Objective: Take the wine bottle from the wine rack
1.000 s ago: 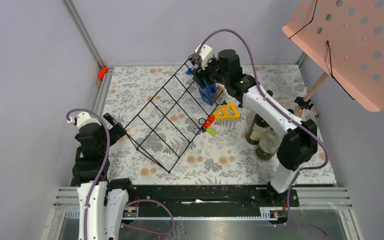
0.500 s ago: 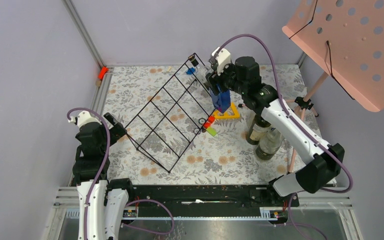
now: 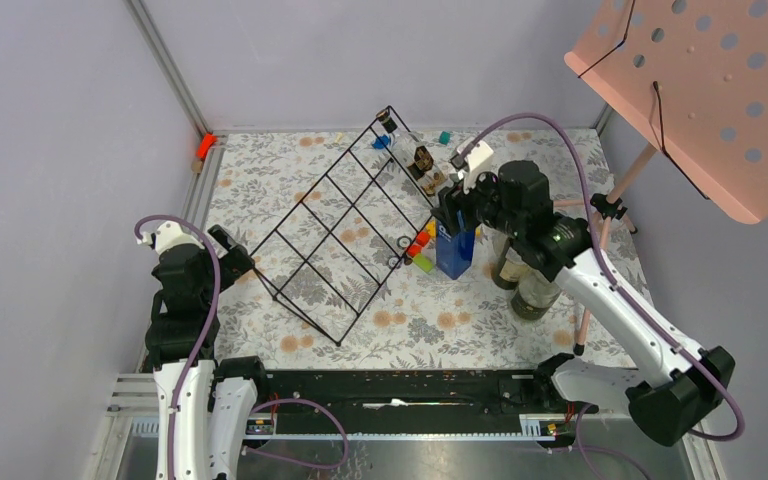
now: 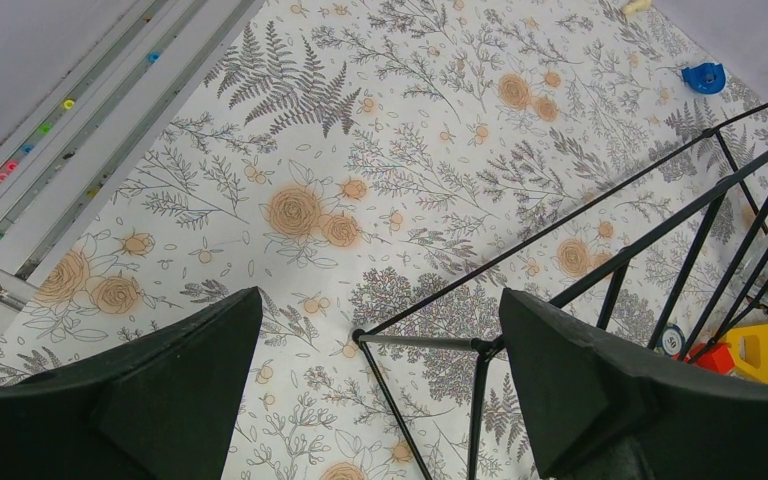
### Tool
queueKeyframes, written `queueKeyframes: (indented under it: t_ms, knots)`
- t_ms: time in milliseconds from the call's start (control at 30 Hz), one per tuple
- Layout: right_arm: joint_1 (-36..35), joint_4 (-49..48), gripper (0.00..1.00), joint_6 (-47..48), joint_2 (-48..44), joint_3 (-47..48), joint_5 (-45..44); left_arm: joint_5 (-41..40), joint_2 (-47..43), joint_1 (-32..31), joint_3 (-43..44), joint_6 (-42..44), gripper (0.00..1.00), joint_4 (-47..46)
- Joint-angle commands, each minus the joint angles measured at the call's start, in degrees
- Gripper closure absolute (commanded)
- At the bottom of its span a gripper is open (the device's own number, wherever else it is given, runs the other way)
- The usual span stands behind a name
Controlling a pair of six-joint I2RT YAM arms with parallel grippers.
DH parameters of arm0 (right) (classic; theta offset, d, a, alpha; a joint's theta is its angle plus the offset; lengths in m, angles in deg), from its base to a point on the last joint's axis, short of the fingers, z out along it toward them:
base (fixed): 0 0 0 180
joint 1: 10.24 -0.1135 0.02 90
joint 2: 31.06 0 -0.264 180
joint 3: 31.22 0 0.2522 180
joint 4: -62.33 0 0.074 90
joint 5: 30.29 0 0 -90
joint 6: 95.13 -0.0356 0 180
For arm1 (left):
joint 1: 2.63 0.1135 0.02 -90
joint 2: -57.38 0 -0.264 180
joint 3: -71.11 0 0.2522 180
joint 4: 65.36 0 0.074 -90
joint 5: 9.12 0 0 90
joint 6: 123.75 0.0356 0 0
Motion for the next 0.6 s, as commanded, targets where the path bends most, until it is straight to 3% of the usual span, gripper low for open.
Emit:
queueKeyframes:
  t_ms: [0, 400, 567]
  knots:
    - [-0.8, -9.7, 1.00, -5.1, -7.1, -2.2, 1.5, 0.9, 0.4, 0.3, -0.1, 0.9, 0.01, -3.1]
    - [-0.8, -20.8, 1.00, -4.1, -17.4, -21.3, -1.0, 1.4, 0.8, 0.3, 0.1, 1.0, 0.01, -3.2]
    - [-0.8, -22.0, 1.00, -3.8, -16.4, -22.8, -4.8, 1.4, 0.8, 0.3, 0.0, 1.0, 0.01, -3.2]
